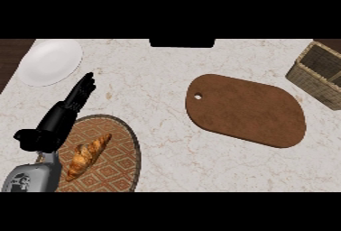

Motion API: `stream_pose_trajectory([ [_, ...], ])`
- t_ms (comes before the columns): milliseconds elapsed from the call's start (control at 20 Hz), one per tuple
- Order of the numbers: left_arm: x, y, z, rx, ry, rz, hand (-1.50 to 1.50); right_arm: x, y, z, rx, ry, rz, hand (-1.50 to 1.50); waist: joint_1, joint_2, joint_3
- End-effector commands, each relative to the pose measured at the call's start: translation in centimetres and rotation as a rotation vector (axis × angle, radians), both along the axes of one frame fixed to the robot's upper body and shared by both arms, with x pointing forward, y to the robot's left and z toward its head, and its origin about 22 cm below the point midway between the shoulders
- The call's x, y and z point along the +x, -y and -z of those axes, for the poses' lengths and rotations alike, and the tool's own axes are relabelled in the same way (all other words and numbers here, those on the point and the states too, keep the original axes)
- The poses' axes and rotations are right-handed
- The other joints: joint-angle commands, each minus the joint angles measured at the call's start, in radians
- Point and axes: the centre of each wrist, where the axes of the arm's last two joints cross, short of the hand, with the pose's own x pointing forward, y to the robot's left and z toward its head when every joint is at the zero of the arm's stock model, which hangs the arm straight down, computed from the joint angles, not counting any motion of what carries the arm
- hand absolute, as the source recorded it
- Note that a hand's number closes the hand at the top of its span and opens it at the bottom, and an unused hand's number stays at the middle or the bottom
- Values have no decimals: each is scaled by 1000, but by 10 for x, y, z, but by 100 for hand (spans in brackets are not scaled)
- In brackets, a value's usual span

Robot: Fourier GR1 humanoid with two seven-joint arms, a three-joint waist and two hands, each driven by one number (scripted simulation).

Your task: Pick the bell pepper from the cutting board and place it in the basket

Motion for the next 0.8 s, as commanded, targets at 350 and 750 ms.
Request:
stream_pose_trajectory([
  [350,3,7,-4,-14,-3,8,0,-7,31,-1,-44,59,-43,-150,10,1,0],
  [750,1,1,-1,-9,3,9,0,-28,53,-50,90,285,-40,-150,-1,-2,1],
])
